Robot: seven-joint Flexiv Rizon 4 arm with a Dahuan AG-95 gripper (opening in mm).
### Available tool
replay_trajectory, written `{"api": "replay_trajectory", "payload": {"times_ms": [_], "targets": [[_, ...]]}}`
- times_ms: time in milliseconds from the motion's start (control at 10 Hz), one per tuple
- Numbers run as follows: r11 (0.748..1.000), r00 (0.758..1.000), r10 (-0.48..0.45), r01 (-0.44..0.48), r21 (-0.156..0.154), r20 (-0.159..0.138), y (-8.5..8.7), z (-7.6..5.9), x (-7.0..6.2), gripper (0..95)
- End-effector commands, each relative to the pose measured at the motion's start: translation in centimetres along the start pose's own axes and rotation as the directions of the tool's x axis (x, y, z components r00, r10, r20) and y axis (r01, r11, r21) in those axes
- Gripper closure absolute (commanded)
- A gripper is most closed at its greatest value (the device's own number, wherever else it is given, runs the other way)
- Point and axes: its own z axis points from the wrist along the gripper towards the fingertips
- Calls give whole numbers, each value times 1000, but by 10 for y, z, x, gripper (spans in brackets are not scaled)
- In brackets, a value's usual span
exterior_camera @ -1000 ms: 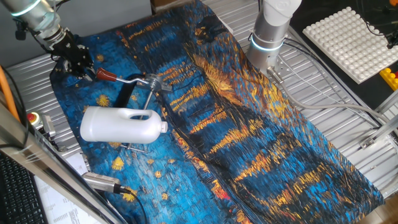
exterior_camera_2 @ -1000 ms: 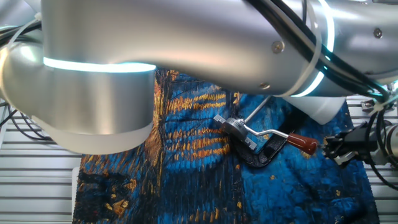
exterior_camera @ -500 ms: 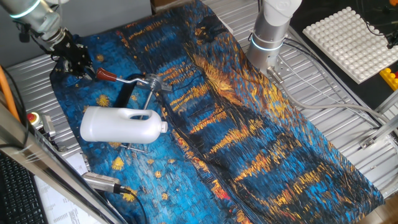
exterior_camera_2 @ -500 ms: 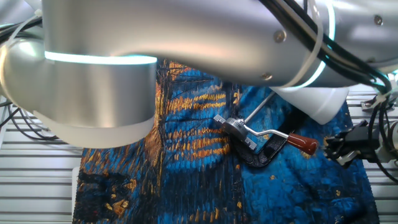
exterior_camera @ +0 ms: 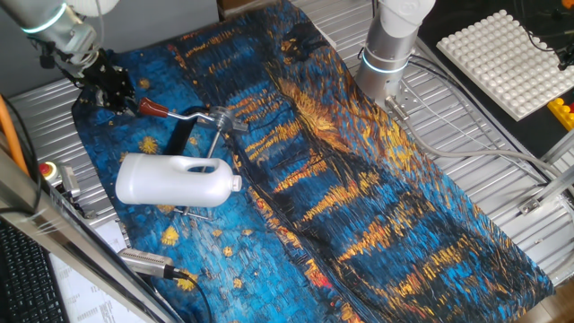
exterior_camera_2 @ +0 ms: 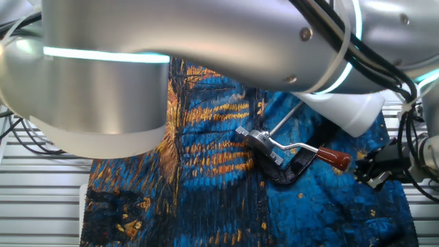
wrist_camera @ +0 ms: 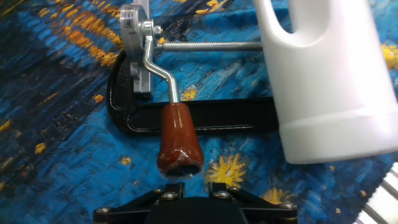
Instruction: Pull up the lever
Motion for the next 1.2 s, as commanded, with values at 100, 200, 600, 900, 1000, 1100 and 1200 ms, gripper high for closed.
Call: {"api": "replay_trajectory", "payload": {"times_ms": [100, 200, 600, 900, 1000, 1100, 1200], "targets": [[1000, 1000, -13, 14, -25, 15, 3, 3, 3, 760], [999, 1000, -19, 19, -30, 16, 5, 6, 2, 760], [999, 1000, -14, 15, -49, 19, 11, 11, 1, 760], [997, 999, -18, 20, -73, 33, 16, 17, 1, 760], [997, 999, -13, 16, -81, 46, 16, 17, 1, 760], [996, 998, -13, 17, -82, 54, 16, 17, 1, 760], [997, 998, -12, 17, -82, 61, 16, 17, 1, 760]]}}
